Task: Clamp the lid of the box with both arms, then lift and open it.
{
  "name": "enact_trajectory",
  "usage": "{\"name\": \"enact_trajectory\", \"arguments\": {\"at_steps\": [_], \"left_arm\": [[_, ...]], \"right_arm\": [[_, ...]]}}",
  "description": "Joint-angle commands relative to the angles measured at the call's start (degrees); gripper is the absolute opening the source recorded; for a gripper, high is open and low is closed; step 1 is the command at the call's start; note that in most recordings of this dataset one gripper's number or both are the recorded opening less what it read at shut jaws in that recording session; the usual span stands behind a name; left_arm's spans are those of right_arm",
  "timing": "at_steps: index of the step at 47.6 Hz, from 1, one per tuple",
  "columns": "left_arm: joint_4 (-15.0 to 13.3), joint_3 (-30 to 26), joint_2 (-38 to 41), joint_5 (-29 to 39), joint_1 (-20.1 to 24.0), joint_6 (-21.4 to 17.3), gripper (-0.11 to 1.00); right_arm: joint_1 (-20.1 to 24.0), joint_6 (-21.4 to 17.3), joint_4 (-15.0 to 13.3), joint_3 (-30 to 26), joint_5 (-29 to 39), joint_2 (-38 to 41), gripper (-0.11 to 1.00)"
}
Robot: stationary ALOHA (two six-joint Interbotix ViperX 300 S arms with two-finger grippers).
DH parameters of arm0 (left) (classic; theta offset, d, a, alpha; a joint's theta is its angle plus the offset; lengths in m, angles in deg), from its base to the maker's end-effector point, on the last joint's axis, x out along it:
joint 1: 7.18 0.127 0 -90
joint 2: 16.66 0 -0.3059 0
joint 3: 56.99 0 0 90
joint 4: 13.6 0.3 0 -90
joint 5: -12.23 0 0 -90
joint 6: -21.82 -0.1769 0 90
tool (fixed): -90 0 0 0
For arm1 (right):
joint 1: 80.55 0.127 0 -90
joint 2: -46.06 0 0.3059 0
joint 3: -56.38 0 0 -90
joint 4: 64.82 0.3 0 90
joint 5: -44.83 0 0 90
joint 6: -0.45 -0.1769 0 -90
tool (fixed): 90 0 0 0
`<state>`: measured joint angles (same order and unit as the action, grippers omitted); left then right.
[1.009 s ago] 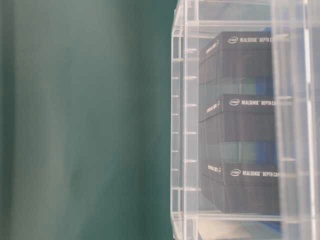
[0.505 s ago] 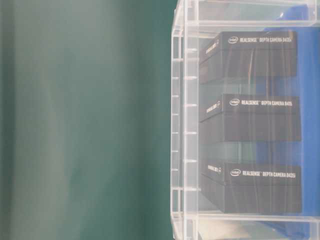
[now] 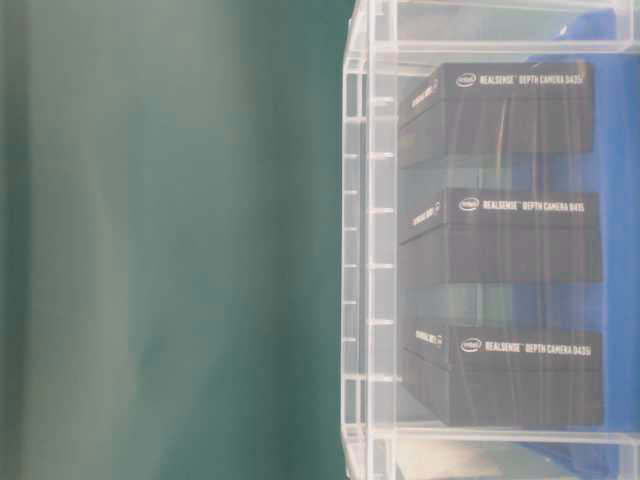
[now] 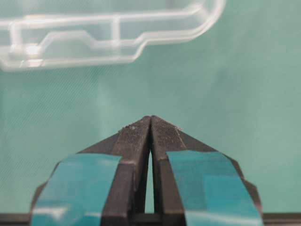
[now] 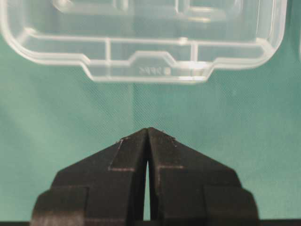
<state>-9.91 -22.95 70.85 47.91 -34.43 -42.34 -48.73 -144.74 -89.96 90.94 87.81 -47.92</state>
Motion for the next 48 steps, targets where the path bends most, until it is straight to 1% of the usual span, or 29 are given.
{"name": "enact_trajectory", "arguments": {"at_steps": [1, 7, 12, 19, 23, 27, 30, 32, 34, 35, 36, 39, 43, 48], "left_arm": [[-0.09, -3.96, -0.70, 1.67, -1.32, -0.09, 0.01], [-0.09, -7.47, -0.62, 4.83, -2.64, -0.09, 0.01], [0.18, -9.05, -0.44, 5.71, -3.08, -0.09, 0.01], [0.44, -9.93, -0.09, 5.71, -3.08, -0.18, 0.01], [1.05, -11.25, -0.26, 5.71, -3.08, -0.44, 0.01], [2.29, -13.18, -0.97, 5.80, -2.81, -0.79, 0.01], [4.39, -14.94, -1.67, 5.89, -2.81, -1.23, 0.01], [6.42, -16.17, -2.29, 5.89, -2.81, -1.49, 0.01], [8.44, -17.31, -2.99, 6.06, -2.81, -1.76, 0.01], [9.93, -18.11, -3.52, 6.15, -2.81, -2.11, 0.01], [10.90, -18.81, -3.96, 6.33, -2.72, -2.20, 0.01], [13.45, -20.21, -5.27, 6.86, -2.20, -2.29, 0.01], [15.29, -21.53, -6.94, 7.56, -0.70, -2.37, 0.01], [15.38, -22.06, -8.96, 7.82, 2.99, -2.37, 0.01]], "right_arm": [[1.32, -0.18, -0.26, -3.52, 2.20, -1.85, 0.00], [2.72, -0.09, -0.26, -7.29, 6.06, -2.37, 0.00], [3.25, 0.00, -0.26, -8.53, 7.65, -2.37, 0.00], [3.34, -0.18, -0.26, -8.70, 7.03, -2.29, 0.00], [3.34, -0.09, -0.53, -9.14, 5.89, -2.37, 0.00], [3.25, 0.18, -1.76, -10.55, 5.19, -2.64, 0.00], [3.34, 0.35, -3.34, -11.87, 5.19, -3.16, 0.00], [3.25, 0.35, -4.83, -12.83, 5.19, -3.69, 0.00], [3.25, 0.35, -6.59, -13.80, 5.19, -4.39, 0.00], [3.34, 0.35, -7.56, -14.15, 5.19, -4.83, 0.00], [3.25, 0.35, -8.96, -14.68, 5.27, -5.36, 0.00], [2.90, 0.35, -11.69, -15.73, 5.36, -6.86, 0.00], [1.85, 0.35, -14.77, -16.26, 5.36, -8.96, 0.00], [-0.53, 0.35, -17.75, -16.17, 5.36, -12.22, 0.00]]}}
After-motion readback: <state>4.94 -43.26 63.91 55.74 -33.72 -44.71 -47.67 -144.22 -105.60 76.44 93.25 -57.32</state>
